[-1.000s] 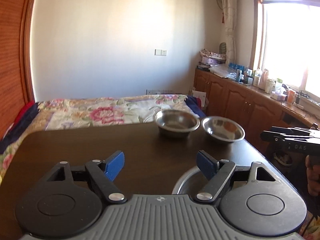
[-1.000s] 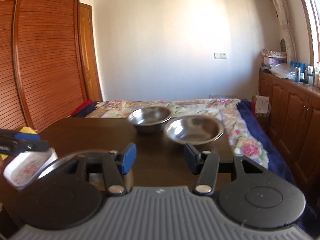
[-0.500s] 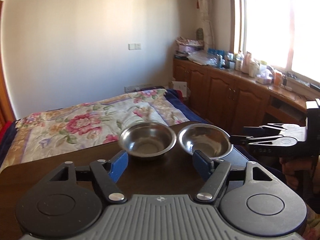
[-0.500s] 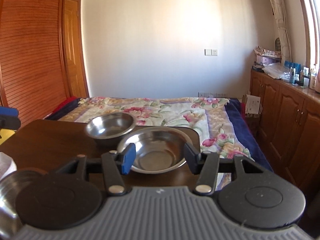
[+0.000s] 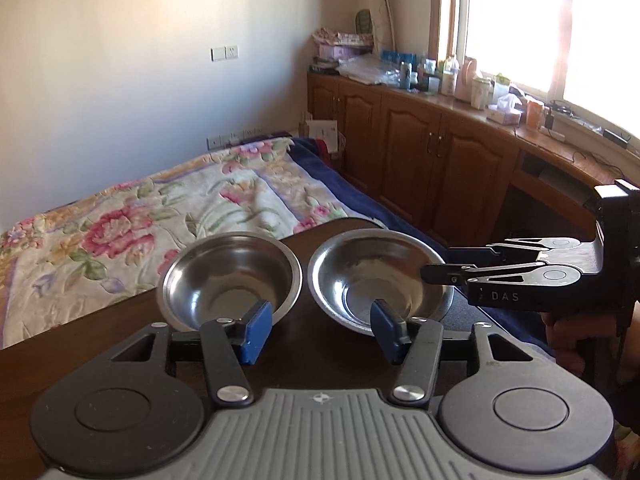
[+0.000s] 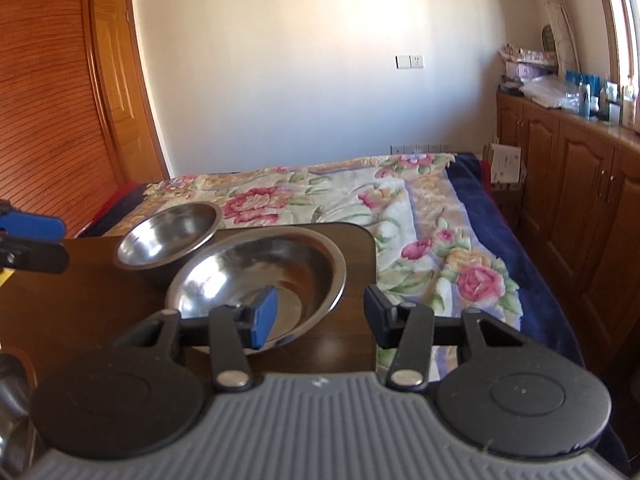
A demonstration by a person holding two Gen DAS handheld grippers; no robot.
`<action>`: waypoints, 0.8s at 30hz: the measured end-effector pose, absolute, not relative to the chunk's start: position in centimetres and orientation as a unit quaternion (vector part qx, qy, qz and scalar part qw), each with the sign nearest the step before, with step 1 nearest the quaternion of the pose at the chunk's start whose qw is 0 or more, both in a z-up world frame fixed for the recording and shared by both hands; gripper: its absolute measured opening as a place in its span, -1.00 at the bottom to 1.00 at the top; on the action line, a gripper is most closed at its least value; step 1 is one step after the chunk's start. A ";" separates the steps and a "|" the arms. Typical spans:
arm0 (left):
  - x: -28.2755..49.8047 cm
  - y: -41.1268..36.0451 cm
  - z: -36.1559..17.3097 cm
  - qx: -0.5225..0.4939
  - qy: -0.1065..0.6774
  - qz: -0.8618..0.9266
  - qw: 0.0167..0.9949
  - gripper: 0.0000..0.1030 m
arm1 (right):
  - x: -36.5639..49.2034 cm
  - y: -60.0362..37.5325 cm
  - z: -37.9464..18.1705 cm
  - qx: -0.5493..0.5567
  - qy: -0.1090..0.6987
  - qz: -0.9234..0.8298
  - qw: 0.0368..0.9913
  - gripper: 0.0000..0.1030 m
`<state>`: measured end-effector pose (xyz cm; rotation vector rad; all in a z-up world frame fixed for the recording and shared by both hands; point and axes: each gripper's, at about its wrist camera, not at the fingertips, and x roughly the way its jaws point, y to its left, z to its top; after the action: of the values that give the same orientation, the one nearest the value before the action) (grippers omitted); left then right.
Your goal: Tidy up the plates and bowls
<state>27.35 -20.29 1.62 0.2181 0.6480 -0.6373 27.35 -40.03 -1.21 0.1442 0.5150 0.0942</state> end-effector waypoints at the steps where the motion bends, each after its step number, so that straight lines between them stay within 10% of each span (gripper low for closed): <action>1: 27.6 -20.5 1.5 0.106 0.316 -0.308 0.891 0.11 | 27.7 -40.1 -1.3 0.075 0.256 0.048 0.962 -0.07; 24: 31.0 -24.3 -1.6 0.144 0.366 -0.313 0.865 -0.24 | 28.0 -41.1 -2.4 0.129 0.284 0.082 0.947 -0.52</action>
<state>31.04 -24.33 -1.64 0.3017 0.7668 -0.6553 27.98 -41.15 -2.41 0.2631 0.5781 0.1662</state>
